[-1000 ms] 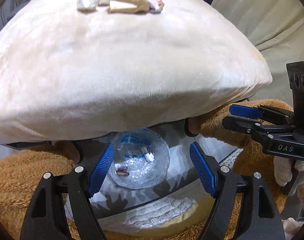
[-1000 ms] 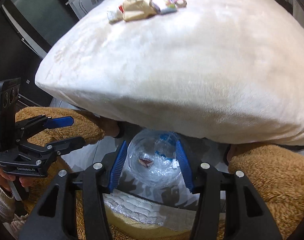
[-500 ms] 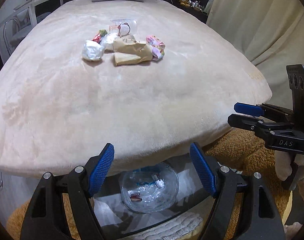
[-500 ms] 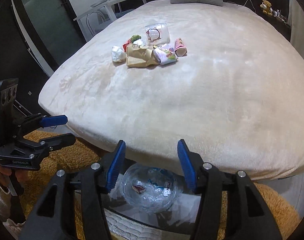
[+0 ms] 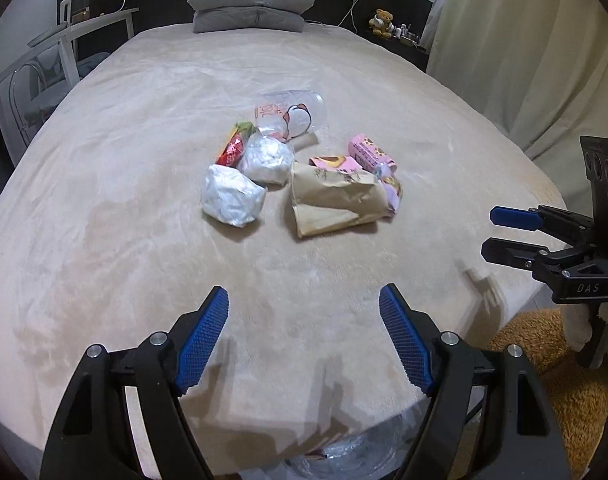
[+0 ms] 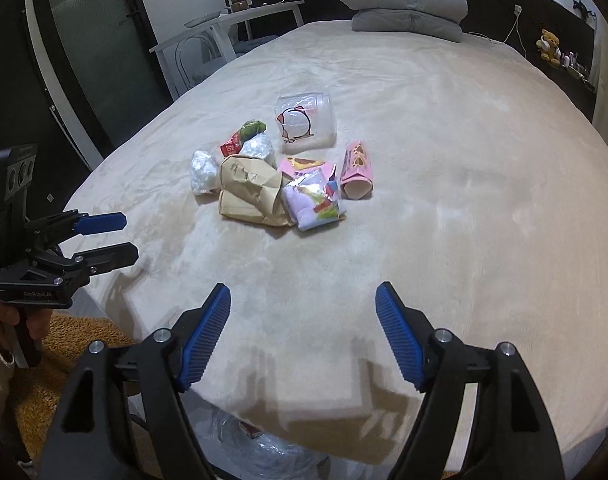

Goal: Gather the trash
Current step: 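Raise both tools back over the bed toward the remaining trash, then grasp the white plastic bag with the left tool while the right tool grasps the pink-white wrapper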

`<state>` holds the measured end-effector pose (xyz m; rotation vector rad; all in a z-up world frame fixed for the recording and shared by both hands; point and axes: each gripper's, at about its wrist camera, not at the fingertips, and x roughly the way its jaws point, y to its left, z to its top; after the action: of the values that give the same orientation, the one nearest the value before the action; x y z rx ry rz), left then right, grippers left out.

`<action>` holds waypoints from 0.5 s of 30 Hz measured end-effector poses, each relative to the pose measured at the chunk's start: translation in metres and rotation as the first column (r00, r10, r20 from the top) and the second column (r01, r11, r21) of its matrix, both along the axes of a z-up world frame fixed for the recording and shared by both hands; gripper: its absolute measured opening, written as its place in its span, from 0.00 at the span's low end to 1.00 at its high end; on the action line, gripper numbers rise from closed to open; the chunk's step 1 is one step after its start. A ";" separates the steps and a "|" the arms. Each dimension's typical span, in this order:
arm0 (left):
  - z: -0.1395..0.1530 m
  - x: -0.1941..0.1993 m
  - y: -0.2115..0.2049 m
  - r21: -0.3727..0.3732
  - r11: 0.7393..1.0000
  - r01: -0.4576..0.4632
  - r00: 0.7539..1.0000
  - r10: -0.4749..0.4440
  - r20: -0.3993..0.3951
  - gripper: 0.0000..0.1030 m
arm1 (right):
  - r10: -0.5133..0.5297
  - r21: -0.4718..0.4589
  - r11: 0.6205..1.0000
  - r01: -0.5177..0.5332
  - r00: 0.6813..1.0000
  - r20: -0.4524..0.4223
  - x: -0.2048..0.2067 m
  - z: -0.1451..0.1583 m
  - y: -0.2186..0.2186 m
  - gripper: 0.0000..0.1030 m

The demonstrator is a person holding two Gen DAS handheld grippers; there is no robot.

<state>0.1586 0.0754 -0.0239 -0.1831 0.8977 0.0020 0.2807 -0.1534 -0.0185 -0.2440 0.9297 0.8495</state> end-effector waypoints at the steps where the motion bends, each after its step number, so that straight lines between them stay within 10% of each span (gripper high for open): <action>1: -0.001 0.006 0.004 0.001 1.000 0.003 1.000 -0.003 0.001 0.74 | 0.008 -0.006 1.000 -0.008 1.000 -0.004 0.007 -0.003 0.005 0.72; 15: -0.022 0.074 0.052 0.041 0.999 0.023 1.000 -0.023 0.001 0.79 | 0.096 -0.077 0.992 -0.096 0.995 0.000 0.067 -0.033 0.063 0.72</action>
<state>0.2328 0.1276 -0.0457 -0.1345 0.8978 -0.0015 0.3479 -0.0906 -0.0515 -0.3597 0.9545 0.9025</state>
